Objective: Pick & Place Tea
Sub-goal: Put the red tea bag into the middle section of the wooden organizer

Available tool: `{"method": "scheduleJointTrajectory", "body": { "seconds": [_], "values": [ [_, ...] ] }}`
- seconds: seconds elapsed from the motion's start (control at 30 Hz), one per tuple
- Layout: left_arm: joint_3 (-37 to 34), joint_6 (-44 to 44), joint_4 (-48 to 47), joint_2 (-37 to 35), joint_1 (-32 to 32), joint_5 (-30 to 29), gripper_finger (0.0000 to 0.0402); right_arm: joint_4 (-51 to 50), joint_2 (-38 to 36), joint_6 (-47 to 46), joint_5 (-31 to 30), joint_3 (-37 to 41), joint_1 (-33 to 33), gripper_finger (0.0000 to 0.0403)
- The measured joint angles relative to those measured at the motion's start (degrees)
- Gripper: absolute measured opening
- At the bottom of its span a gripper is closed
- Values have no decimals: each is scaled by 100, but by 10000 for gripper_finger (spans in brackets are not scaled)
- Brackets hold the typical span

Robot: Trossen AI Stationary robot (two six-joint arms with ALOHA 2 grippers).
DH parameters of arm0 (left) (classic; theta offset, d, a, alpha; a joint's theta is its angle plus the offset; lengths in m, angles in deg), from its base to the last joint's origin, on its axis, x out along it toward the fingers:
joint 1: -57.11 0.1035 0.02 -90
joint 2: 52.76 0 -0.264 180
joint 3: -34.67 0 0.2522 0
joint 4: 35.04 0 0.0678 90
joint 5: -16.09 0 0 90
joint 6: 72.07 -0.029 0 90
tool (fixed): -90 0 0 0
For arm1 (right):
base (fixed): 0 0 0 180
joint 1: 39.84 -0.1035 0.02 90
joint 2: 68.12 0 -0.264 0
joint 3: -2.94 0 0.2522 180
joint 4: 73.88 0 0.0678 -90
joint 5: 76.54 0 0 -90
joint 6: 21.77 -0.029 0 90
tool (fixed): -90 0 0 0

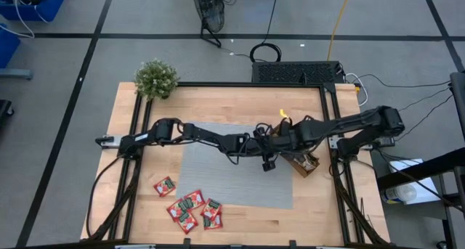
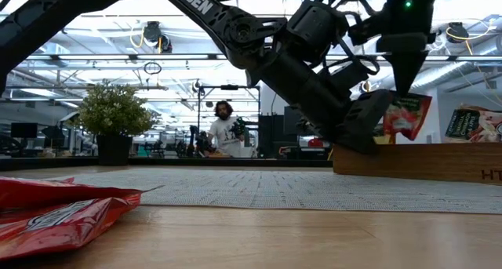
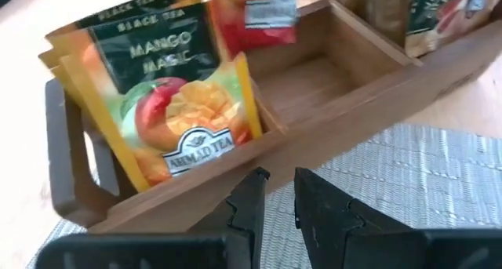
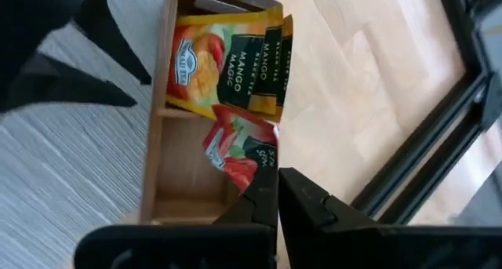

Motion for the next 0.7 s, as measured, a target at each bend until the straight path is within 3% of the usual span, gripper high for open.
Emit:
{"method": "scheduleJointTrajectory", "body": {
  "seconds": [0.4, 0.7],
  "values": [
    [-10, 85, -55, -7, 57, -36, 79, -480, 118, -1744, 61, 39, -294, 0],
    [-17, 75, -51, -7, 63, -57, 79, -770, 152, -1998, 177, 39, -298, 0]
  ]
}}
